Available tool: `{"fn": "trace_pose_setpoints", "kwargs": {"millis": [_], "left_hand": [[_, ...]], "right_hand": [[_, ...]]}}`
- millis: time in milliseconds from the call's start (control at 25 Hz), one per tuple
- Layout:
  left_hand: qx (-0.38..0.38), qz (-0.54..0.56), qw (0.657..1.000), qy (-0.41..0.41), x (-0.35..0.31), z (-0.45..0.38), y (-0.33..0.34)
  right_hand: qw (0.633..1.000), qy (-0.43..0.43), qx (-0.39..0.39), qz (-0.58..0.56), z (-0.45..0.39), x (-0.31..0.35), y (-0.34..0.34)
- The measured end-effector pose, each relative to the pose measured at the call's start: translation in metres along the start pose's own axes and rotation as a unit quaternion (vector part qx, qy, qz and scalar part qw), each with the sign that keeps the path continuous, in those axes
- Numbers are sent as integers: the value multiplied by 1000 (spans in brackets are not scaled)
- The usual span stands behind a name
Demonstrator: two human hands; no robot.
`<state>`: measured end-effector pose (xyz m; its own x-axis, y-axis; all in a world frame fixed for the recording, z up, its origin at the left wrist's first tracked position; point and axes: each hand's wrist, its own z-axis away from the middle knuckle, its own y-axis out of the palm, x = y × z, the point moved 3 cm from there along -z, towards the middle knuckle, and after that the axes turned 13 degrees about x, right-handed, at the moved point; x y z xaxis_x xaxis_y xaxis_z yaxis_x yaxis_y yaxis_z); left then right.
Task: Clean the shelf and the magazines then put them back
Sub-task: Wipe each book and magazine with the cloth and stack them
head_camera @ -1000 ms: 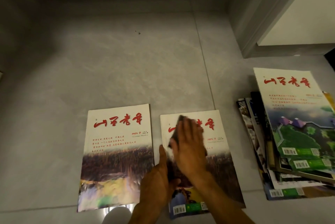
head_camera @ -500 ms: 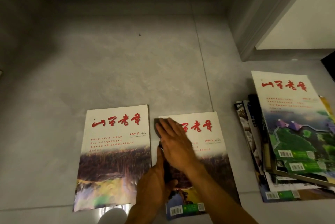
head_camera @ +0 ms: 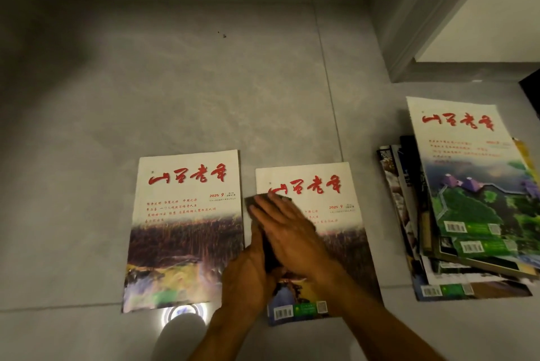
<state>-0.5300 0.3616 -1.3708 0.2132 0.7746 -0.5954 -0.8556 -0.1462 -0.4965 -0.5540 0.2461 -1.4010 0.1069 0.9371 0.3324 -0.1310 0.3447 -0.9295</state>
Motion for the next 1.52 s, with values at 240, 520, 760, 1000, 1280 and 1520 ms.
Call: {"fn": "trace_pose_setpoints", "kwargs": {"millis": [240,520,760,1000,1280,1520], "left_hand": [[-5,-6,1000,19,1,-8,-4],[58,102,993,31,18,-20,-14],[67,171,983,13,18,-19,-12],[55,236,970,14,13,-14,-18],[38,174,984,-2,16,-14,-13],[23,39,999,25,18,-18,-13]], "right_hand": [[972,221,-65,-55,-12,-43,-19],[994,-17,62,84,102,18,37],[986,-77,117,89,70,-10,6],[990,-11,124,-71,60,16,11],[977,-105,146,112,106,12,24],[996,20,81,-39,-20,-50,-17]]}}
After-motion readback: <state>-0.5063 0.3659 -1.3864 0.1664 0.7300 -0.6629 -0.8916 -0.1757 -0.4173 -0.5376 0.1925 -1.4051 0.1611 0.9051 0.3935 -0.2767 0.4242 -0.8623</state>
